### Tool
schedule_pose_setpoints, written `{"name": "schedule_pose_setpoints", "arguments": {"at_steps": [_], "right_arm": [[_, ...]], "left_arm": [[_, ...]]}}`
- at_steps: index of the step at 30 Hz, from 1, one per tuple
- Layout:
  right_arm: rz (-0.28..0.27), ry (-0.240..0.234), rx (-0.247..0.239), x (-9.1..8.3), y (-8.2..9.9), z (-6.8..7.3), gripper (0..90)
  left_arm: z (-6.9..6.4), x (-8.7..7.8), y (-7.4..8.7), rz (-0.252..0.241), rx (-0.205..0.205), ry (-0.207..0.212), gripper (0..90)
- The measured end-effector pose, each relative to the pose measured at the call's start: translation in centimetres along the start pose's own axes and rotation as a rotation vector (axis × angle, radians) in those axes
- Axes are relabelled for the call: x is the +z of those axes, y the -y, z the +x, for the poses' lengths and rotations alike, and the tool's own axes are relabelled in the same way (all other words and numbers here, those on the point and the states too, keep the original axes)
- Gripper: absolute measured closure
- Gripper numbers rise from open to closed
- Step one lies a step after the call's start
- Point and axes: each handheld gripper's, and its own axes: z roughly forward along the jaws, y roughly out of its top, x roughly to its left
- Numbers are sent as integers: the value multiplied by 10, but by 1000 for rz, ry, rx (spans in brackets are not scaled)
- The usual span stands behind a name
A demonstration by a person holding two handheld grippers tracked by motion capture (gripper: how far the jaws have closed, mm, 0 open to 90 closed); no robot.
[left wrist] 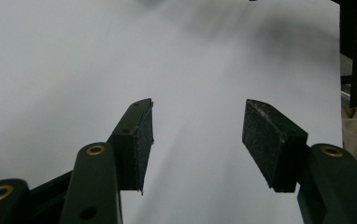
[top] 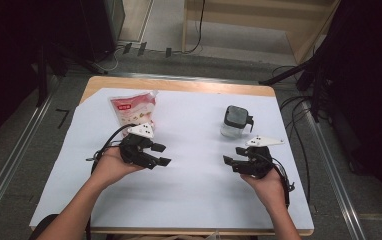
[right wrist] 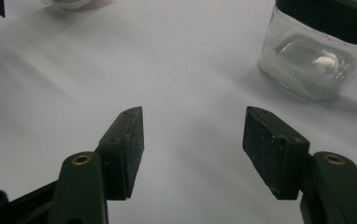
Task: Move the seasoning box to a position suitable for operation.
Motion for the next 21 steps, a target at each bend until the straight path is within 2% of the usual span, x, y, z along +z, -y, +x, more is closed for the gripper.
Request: {"name": "schedule_pose_setpoints", "arguments": {"at_steps": [7,10,14,19,20,21], "right_arm": [[9,42,29,4,0,-5,391],[-23,69,59,6,-2,-8,362],[-20,82,110,10,-5,-14,378],[-14,124,109,15,-9,-17,349],[-15,136,106,16,-11,-18,335],[-23,151,115,18,-13,-19,315]], "left_arm": [[1,-4,1,-6,-6,-7,438],[1,-5,1,-11,-3,-6,436],[1,-4,1,-19,-1,1,436],[2,-2,1,-17,1,12,436],[1,-1,0,-24,-10,33,436],[0,0,-1,-27,-6,35,435]]}}
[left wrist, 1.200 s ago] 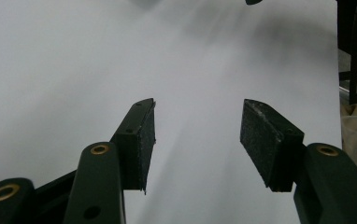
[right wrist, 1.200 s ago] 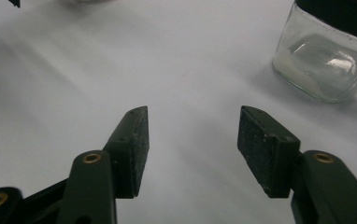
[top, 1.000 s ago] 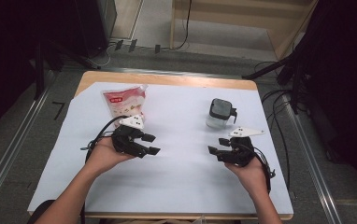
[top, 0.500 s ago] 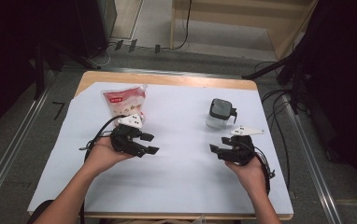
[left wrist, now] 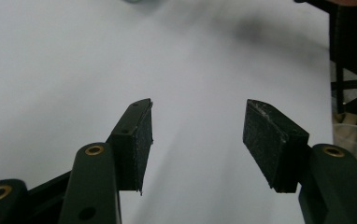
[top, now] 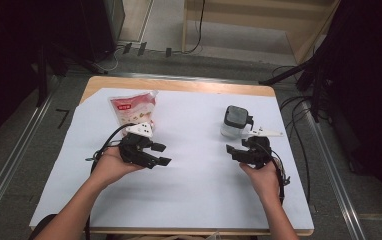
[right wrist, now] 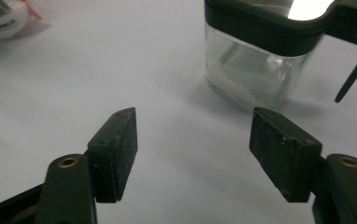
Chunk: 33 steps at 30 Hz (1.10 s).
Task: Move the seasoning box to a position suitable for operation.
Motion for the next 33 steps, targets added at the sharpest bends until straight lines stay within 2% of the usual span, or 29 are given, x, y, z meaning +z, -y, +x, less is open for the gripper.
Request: {"name": "schedule_pose_setpoints", "arguments": {"at_steps": [3,9,10,11,15,18,19,21,24,25,30,32,33], "right_arm": [[-6,18,25,5,-3,0,283],[-34,115,61,17,-8,1,173],[-34,115,61,17,-8,1,173],[-41,155,78,21,-10,1,136],[-63,194,114,29,-12,-2,128],[-77,193,133,33,-11,-4,128],[-90,236,132,37,-12,-4,128],[-103,251,121,39,-12,-3,127],[-124,259,173,48,-12,-5,97],[-134,247,187,50,-12,-6,97],[-115,293,172,62,-17,-3,77],[-120,294,174,65,-21,-2,77],[-141,292,178,69,-22,0,47]], "left_arm": [[-2,1,-1,-7,2,8,434],[0,-1,0,-13,-1,7,433],[0,-1,0,-13,-1,7,434],[0,-2,0,-12,1,6,434],[-3,-2,-1,-25,0,8,434],[-3,-1,-1,-13,10,6,433],[-3,-1,-1,-8,8,2,433],[-3,-1,-1,-9,5,2,433],[-3,-1,-2,-8,9,2,433],[-3,-1,-2,-7,9,4,433],[-2,-1,-1,-6,4,10,433],[-2,0,-1,-4,5,8,433],[-2,0,-1,-2,5,7,433]]}}
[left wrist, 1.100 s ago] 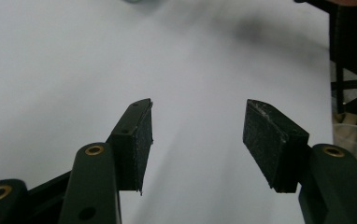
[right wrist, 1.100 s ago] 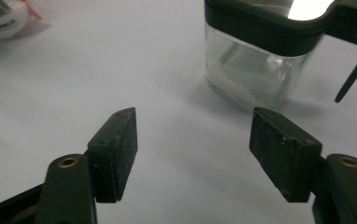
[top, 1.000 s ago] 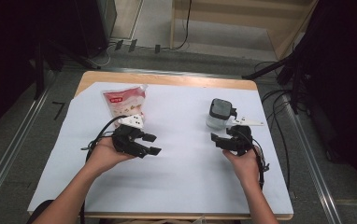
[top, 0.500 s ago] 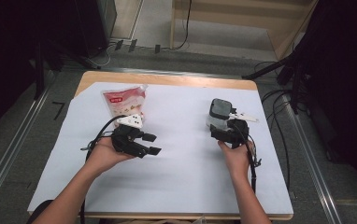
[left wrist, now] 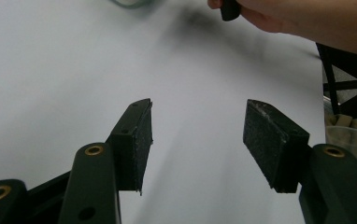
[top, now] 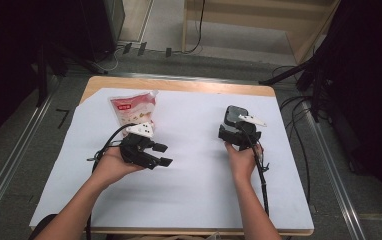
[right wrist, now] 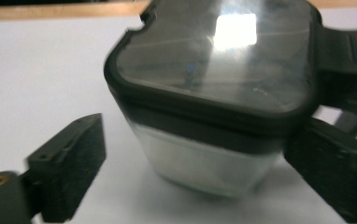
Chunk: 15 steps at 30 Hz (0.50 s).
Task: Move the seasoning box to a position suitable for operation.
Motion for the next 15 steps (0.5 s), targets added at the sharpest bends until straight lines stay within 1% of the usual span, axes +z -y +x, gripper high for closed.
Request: {"name": "schedule_pose_setpoints", "arguments": {"at_steps": [1,2,3,4,6,8,12,13,14,15], "right_arm": [[-14,10,9,2,0,2,39],[-14,35,16,5,-1,5,39],[-14,35,16,5,-1,5,39],[-24,71,18,10,-2,8,39],[-42,100,29,13,-3,11,38],[-65,105,22,15,-4,11,37],[-91,114,36,22,-4,11,40],[-92,118,51,23,-4,11,44],[-92,118,51,23,-4,11,44],[-103,121,46,24,-3,11,54]], "left_arm": [[0,0,0,-1,-1,0,433],[0,0,0,0,-1,1,432],[0,0,0,0,-1,1,431],[-1,1,0,1,1,-1,430],[-1,1,0,3,3,3,430],[-1,2,0,0,4,2,429],[-1,1,0,1,3,4,429],[-1,1,0,-1,2,6,429],[-1,1,0,-1,2,6,429],[0,1,0,1,2,6,429]]}}
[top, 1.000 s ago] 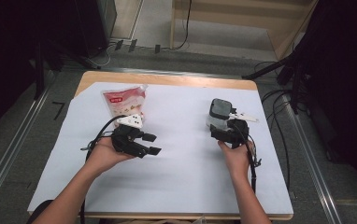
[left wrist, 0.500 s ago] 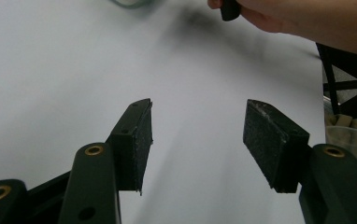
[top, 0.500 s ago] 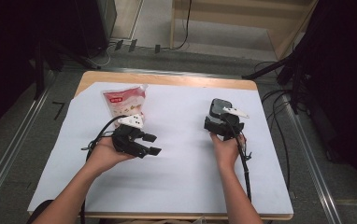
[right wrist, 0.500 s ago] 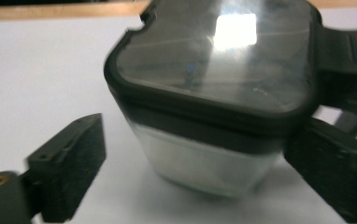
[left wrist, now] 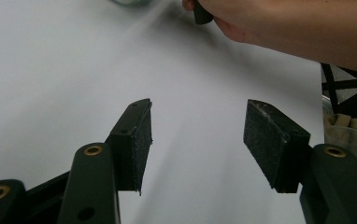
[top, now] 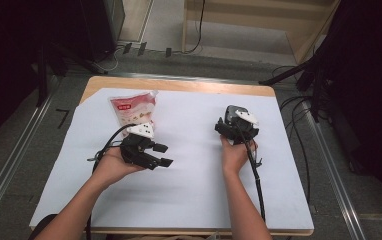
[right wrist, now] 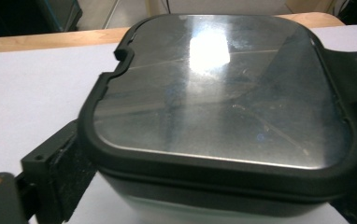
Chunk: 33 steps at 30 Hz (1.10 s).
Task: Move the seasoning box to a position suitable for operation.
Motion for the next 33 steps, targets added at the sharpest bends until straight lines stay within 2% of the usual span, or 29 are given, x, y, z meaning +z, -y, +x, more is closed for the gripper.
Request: {"name": "schedule_pose_setpoints", "arguments": {"at_steps": [2,4,9,11,12,13,16,21,29,32,33], "right_arm": [[-9,8,20,2,0,-2,109],[-19,1,35,3,0,-4,108],[-22,-11,4,4,-2,-8,135],[-24,-7,-27,1,-3,-10,154],[-18,-9,-21,0,-4,-10,154],[-17,-21,-39,0,-4,-13,154],[-3,-40,-29,-1,-5,-16,155],[-3,-66,-38,-4,-7,-16,157],[-3,-142,-92,-24,-14,-13,158],[-9,-165,-82,-32,-15,-12,158],[-25,-196,-85,-41,-17,-11,158]], "left_arm": [[0,0,0,3,-2,1,429],[-1,1,0,1,-4,2,429],[-1,1,0,6,0,-5,427],[0,-1,0,1,-6,-6,427],[1,-1,0,1,-5,-9,427],[1,-1,0,1,-7,-10,427],[1,0,0,-2,-9,-8,427],[2,0,1,-2,-9,2,427],[3,-1,1,1,-18,-6,425],[3,-1,1,-2,-17,-4,425],[3,0,1,-2,-17,-3,426]]}}
